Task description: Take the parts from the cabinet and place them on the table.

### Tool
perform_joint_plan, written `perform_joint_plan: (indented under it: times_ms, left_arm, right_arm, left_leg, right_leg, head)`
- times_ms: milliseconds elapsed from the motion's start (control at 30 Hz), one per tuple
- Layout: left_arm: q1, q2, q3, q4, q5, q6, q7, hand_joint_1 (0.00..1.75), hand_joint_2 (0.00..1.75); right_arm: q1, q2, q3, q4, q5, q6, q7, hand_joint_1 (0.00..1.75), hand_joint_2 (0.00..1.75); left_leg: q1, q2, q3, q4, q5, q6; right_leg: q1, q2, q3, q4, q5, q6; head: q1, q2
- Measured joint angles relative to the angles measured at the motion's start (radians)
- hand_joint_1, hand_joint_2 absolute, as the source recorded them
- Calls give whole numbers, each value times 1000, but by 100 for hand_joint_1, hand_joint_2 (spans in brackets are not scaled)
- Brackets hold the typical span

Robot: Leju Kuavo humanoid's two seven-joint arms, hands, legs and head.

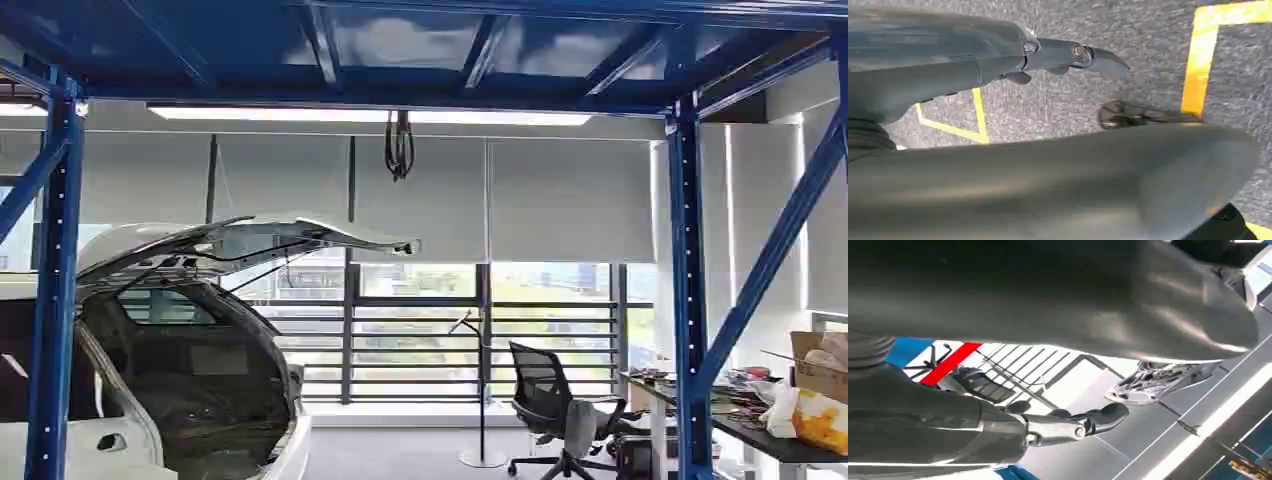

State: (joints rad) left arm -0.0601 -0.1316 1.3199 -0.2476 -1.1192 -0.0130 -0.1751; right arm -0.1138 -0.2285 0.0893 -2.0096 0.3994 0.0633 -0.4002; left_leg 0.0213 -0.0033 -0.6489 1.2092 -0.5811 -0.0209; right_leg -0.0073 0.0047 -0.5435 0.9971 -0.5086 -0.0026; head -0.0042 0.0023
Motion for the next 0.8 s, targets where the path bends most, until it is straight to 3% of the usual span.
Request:
perform_joint_plan:
  times_ms: [33, 67, 100, 133, 167, 267, 300, 367, 400, 433, 467, 500, 567, 600, 633, 700, 767, 800]
  left_arm:
    - [-1, 1, 0, 0, 0, 0, -1, 0, 0]
    - [1, 1, 0, 0, 0, 0, -2, 0, 0]
    - [-1, 0, 0, 1, 0, -1, -2, 0, 0]
    - [-4, 0, 0, 1, 0, -1, -2, 0, 0]
    - [-1, 0, 0, 1, 0, -1, -2, 0, 0]
    - [-1, 2, 0, 1, -1, -1, -4, 0, 0]
    - [-2, 4, 0, 1, -2, -2, -7, 0, 0]
    - [-3, 4, 0, 1, -2, -8, -8, 0, 0]
    - [-3, 4, 0, 1, -2, -9, -8, 0, 0]
    - [-2, 4, 0, 1, -2, -10, -8, 0, 0]
    - [-1, 4, 0, 1, -2, -10, -9, 0, 0]
    - [-1, 4, 0, 1, -3, -10, -10, 0, 0]
    - [-2, 4, 0, 1, -3, -10, -12, 0, 0]
    - [-2, 4, 0, 1, -3, -10, -12, 0, 0]
    - [-5, 4, 0, 1, -3, -11, -13, 0, 0]
    - [-2, 3, 0, 1, -3, -11, -13, 0, 0]
    - [-1, 4, 0, 1, -3, -11, -14, 0, 0]
    - [-3, 4, 0, 1, -3, -11, -15, 0, 0]
  right_arm:
    - [0, 0, 0, 0, 0, 0, 0, 0, 0]
    - [0, 0, 0, 0, 0, 0, 0, 0, 0]
    - [-1, 0, 0, 0, 0, 0, 0, 0, 0]
    - [0, 0, 0, 1, 0, 1, 0, 0, 0]
    - [1, 0, 0, 0, 0, 2, 0, 0, 0]
    - [2, -1, -2, 0, -15, 10, 0, 0, 0]
    - [0, -1, -3, 0, -26, 14, 0, 0, 0]
    - [0, -4, -9, 2, -50, 24, 0, 0, 0]
    - [2, -6, -12, 5, -59, 29, 0, 0, 0]
    - [3, -6, -15, 8, -69, 35, 0, 0, 0]
    - [3, -6, -17, 11, -78, 40, -1, 0, 0]
    - [3, -8, -19, 12, -85, 43, -2, 0, 0]
    - [3, -12, -26, 14, -106, 55, -2, 0, 0]
    - [3, -15, -27, 16, -115, 62, -3, 0, 0]
    - [0, -18, -29, 19, -128, 71, -2, 0, 0]
    - [5, -26, -39, 21, -174, 94, 2, 0, 0]
    - [8, -32, -52, 26, -242, 132, 11, 0, 0]
    - [7, -37, -58, 27, -270, 145, 12, 0, 0]
  left_leg:
    - [4, 0, 30, -89, 67, -4]
    - [8, 0, 52, -156, 110, -7]
    - [-1, -1, 50, -158, 79, -6]
    - [-5, 3, 51, -169, 75, 15]
    - [-6, 3, 52, -170, 83, 25]
    - [-4, 2, 71, -179, 80, 44]
    - [-4, 2, 78, -181, 76, 49]
    - [-7, 2, 87, -181, 66, 59]
    - [-10, 2, 92, -181, 61, 60]
    - [-11, 2, 99, -181, 55, 61]
    - [-13, 1, 108, -181, 49, 61]
    - [-14, 0, 118, -181, 42, 60]
    - [-14, -2, 142, -183, 25, 54]
    - [-13, -3, 149, -184, 21, 50]
    - [-14, -3, 144, -185, 18, 44]
    - [-14, -3, 152, -179, 21, 31]
    - [-14, -2, 161, -170, 11, 27]
    - [-15, -2, 147, -137, -4, 24]
  right_leg:
    - [-3, 0, 14, 0, -9, 6]
    - [-5, -1, 23, 0, -19, 13]
    - [-5, 0, 29, 2, -22, 18]
    - [-3, 0, 23, 5, -27, 26]
    - [-4, 0, 27, 6, -31, 35]
    - [-9, -2, 29, 27, -38, 48]
    - [-9, -2, 10, 68, -55, 50]
    - [-9, -2, -85, 229, -124, 53]
    - [-9, -2, -131, 299, -146, 53]
    - [-9, -2, -164, 335, -144, 53]
    - [-8, -2, -171, 319, -117, 50]
    - [-7, -2, -157, 264, -71, 45]
    - [2, -3, -90, 76, 55, 30]
    - [7, -5, -82, 57, 39, 25]
    - [13, -6, -83, 40, 1, 20]
    - [14, -4, -78, 35, 32, 8]
    - [4, -4, -50, 19, 32, -1]
    - [3, -5, -43, 16, 33, -3]
  head:
    - [0, 0]
    - [0, 0]
    - [0, 0]
    - [-1, 2]
    - [-1, 1]
    - [-1, 1]
    - [-1, 1]
    - [-1, 1]
    - [-1, 1]
    - [-1, 1]
    - [-1, 1]
    - [-1, 1]
    - [-1, 1]
    - [0, 0]
    - [-1, 0]
    - [0, 0]
    - [0, 0]
    - [0, 0]
